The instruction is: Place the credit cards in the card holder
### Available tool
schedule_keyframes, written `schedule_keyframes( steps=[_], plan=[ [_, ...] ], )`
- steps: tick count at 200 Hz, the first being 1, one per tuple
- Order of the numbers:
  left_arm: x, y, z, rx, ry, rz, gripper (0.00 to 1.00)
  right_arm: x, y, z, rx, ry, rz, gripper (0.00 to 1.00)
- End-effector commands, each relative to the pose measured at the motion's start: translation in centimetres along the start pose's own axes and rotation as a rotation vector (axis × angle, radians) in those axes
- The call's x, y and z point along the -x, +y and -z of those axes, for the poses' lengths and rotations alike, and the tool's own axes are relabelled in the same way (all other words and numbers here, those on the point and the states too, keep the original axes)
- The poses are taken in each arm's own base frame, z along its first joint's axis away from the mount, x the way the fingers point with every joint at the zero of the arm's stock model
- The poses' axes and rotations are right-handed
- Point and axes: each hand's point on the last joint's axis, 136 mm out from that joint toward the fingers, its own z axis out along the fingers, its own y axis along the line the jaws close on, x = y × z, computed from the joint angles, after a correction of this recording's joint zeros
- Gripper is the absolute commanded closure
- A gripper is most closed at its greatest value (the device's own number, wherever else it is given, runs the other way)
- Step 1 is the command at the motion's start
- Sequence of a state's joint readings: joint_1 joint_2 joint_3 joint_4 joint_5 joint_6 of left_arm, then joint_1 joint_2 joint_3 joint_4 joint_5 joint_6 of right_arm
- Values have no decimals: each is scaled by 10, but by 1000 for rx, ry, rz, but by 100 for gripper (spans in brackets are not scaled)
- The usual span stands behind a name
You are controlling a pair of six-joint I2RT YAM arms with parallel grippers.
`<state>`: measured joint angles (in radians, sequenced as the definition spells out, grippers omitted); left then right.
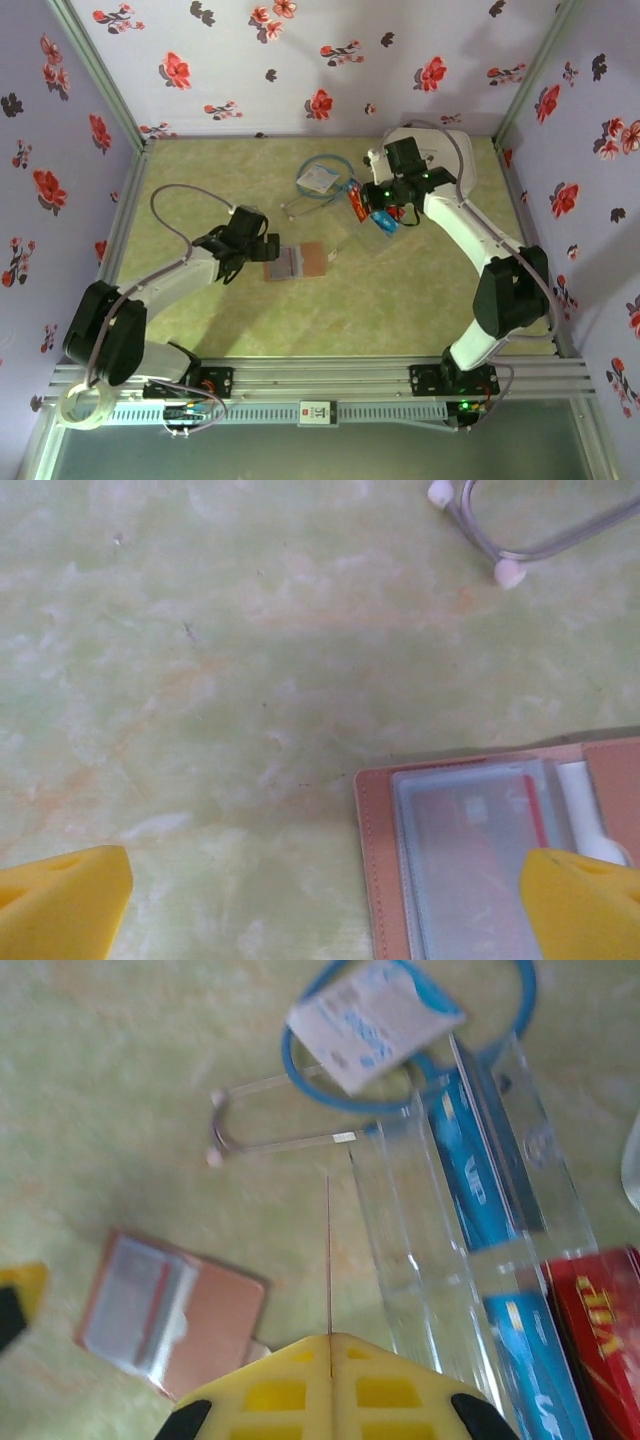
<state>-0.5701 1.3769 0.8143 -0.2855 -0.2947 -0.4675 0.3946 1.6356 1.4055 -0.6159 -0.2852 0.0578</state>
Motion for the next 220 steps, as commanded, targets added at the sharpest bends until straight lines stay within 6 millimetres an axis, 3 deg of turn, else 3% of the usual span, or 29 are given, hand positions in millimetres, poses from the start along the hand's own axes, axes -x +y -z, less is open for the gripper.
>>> schedule_keyframes(
  steps=[1, 34, 97, 176, 220],
  plan=[
    [3, 8, 9, 3, -26, 19, 0, -30, -15, 1, -71, 96, 64, 100],
    [-2, 13, 12, 4, -29, 30, 0, -50, -34, -9, -151, 148, 85, 100],
    [-6, 13, 11, 4, -18, 35, 0, -55, -58, -22, -259, 174, 131, 100],
    [-10, 9, 2, -6, -1, 24, 0, -68, -52, -44, -237, 196, 210, 100],
    [-10, 10, 1, -11, 1, 28, 0, -66, -43, -38, -255, 152, 247, 100]
  ],
)
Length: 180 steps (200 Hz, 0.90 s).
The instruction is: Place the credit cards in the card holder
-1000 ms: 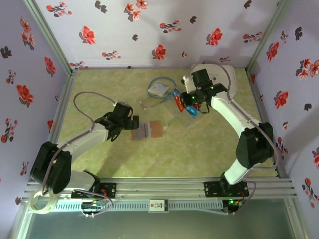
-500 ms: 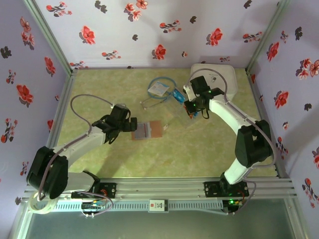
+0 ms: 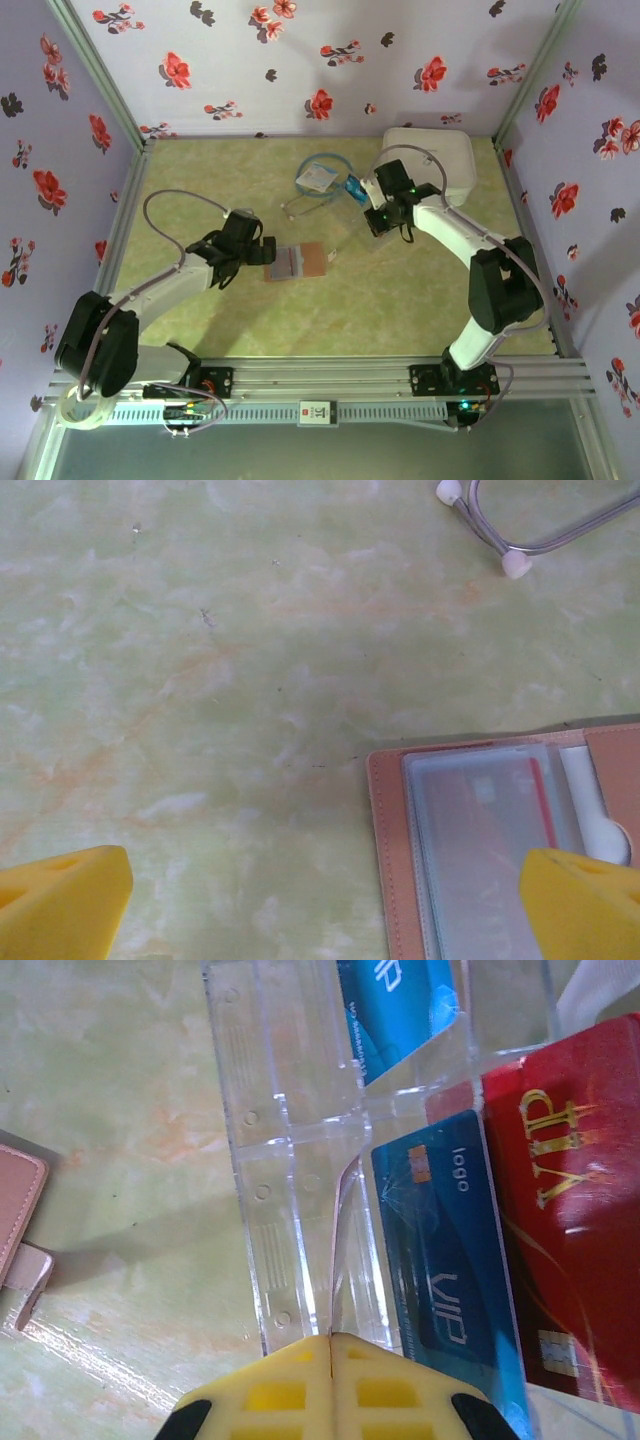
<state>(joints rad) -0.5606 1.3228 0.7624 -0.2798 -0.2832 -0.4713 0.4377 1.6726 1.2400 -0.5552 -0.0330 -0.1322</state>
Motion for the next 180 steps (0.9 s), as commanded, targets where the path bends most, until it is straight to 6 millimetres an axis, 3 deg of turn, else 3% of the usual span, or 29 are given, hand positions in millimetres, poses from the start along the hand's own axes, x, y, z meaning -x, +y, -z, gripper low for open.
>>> schedule_keyframes(
  steps=[1, 104, 180],
  plan=[
    [-1, 2, -4, -4, 3, 16, 0, -7, 1, 1, -31, 1, 42, 100],
    [-2, 0, -7, -22, 7, 23, 0, -16, 11, 16, -32, -24, 47, 100],
    [-2, -2, -7, -31, 12, 25, 0, -18, 7, -3, -43, 37, 34, 100]
  ],
)
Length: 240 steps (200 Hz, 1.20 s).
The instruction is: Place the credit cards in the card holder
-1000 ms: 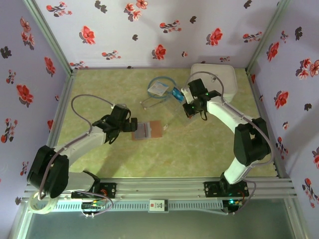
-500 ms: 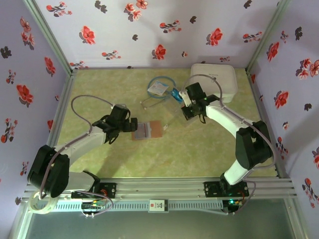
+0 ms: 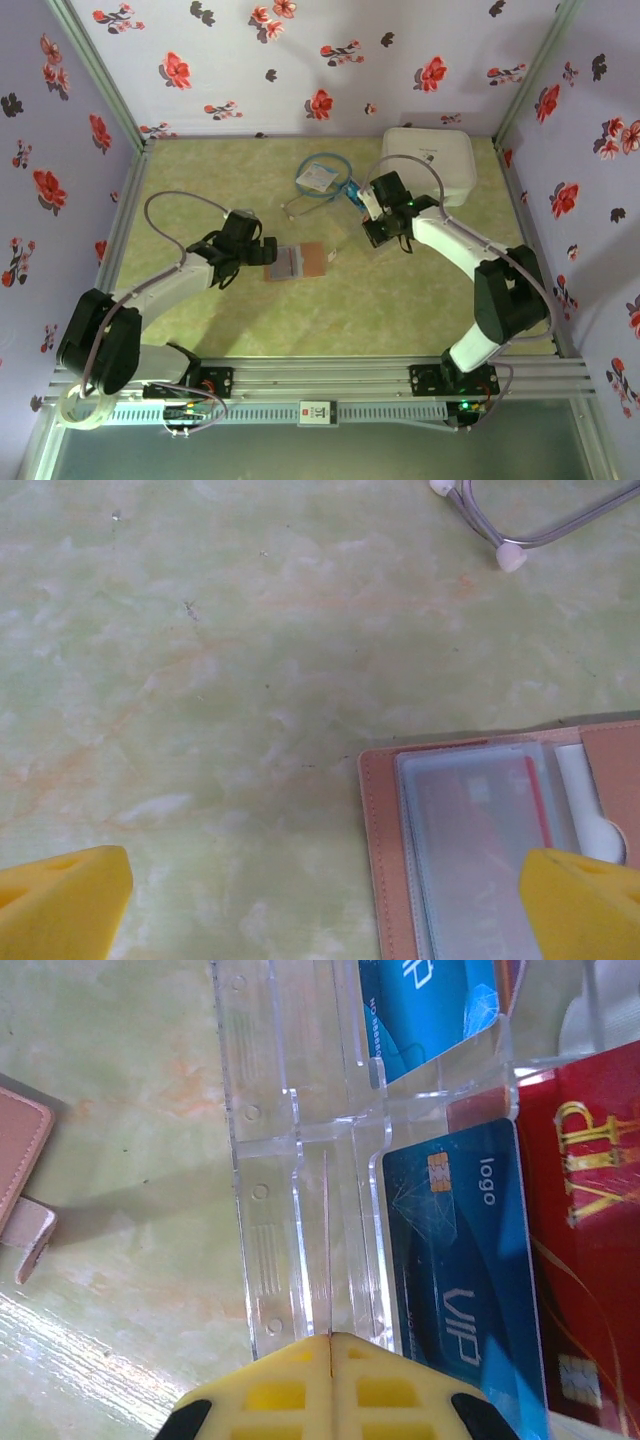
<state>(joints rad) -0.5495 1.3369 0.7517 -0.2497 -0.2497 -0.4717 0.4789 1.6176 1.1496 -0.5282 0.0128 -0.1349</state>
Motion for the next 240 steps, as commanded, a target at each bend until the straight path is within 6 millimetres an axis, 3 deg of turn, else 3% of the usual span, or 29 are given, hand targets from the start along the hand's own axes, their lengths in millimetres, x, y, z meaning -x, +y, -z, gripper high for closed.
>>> schedule_keyframes(
  steps=[1, 13, 31, 54, 91, 127, 167, 202, 240],
  plan=[
    [0, 1, -2, -5, 3, 14, 0, 2, -4, -4, -18, 26, -4, 100],
    [0, 1, -2, -5, 2, 14, 0, 3, -6, -7, -15, 36, -12, 95],
    [1, 1, -2, -6, 1, 17, 0, 8, -9, -10, -17, 42, -21, 68],
    [0, 1, -1, -7, 4, 19, 0, 19, -12, 0, -19, 15, -43, 54],
    [-1, 2, 2, -5, 15, 25, 0, 42, 5, 38, 70, -101, -110, 50],
    [-9, -2, 3, -57, 41, 61, 0, 42, 55, 52, 281, -173, -245, 50],
    [-16, -8, 4, -138, 38, 122, 0, 19, 100, 22, 296, -149, -364, 49],
    [-18, -5, 5, -139, 38, 133, 0, 1, 106, -17, 194, -110, -446, 49],
    [-20, -5, 3, -143, 45, 128, 0, -1, 102, -34, 145, -104, -467, 49]
  ],
)
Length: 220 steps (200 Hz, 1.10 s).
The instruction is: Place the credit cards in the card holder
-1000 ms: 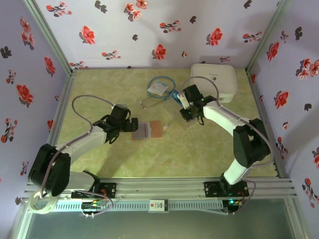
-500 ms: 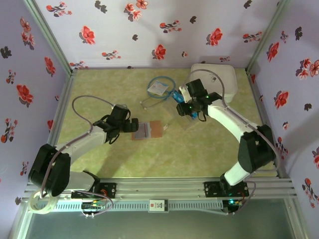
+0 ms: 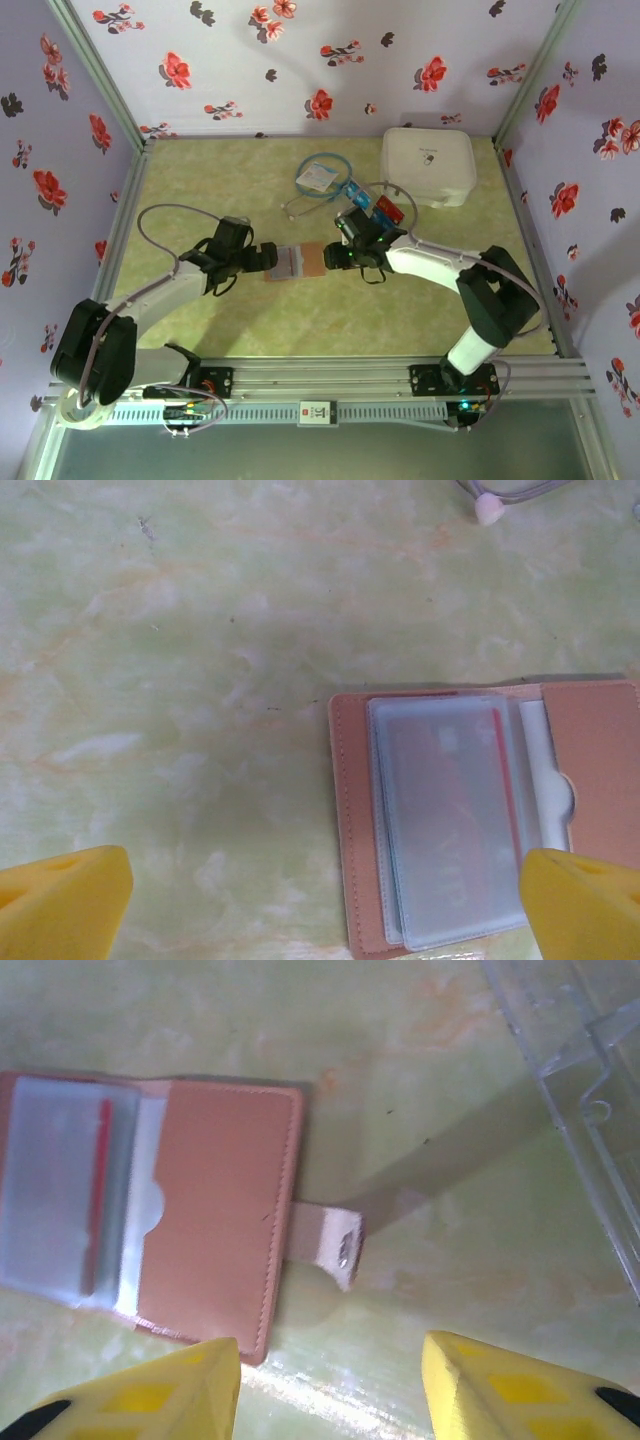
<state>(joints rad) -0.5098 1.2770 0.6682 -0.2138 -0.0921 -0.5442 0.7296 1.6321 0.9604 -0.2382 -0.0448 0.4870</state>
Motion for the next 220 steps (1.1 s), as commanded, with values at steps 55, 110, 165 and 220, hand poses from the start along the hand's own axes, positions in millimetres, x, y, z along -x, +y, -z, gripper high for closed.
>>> schedule_keyframes(
  steps=[55, 110, 165, 220],
  plan=[
    [-4, -12, -10, -85, 16, 22, 0, 21, -4, -29, -56, -49, -34, 68],
    [-11, -20, -32, -129, 42, 16, 0, 12, 5, -27, 19, -34, -43, 100],
    [-22, -26, -50, -173, 69, 24, 0, -9, 3, -31, 48, -10, -73, 100],
    [-19, -47, -60, -276, 78, 42, 0, -15, 3, -38, 58, 4, -79, 100]
  ],
)
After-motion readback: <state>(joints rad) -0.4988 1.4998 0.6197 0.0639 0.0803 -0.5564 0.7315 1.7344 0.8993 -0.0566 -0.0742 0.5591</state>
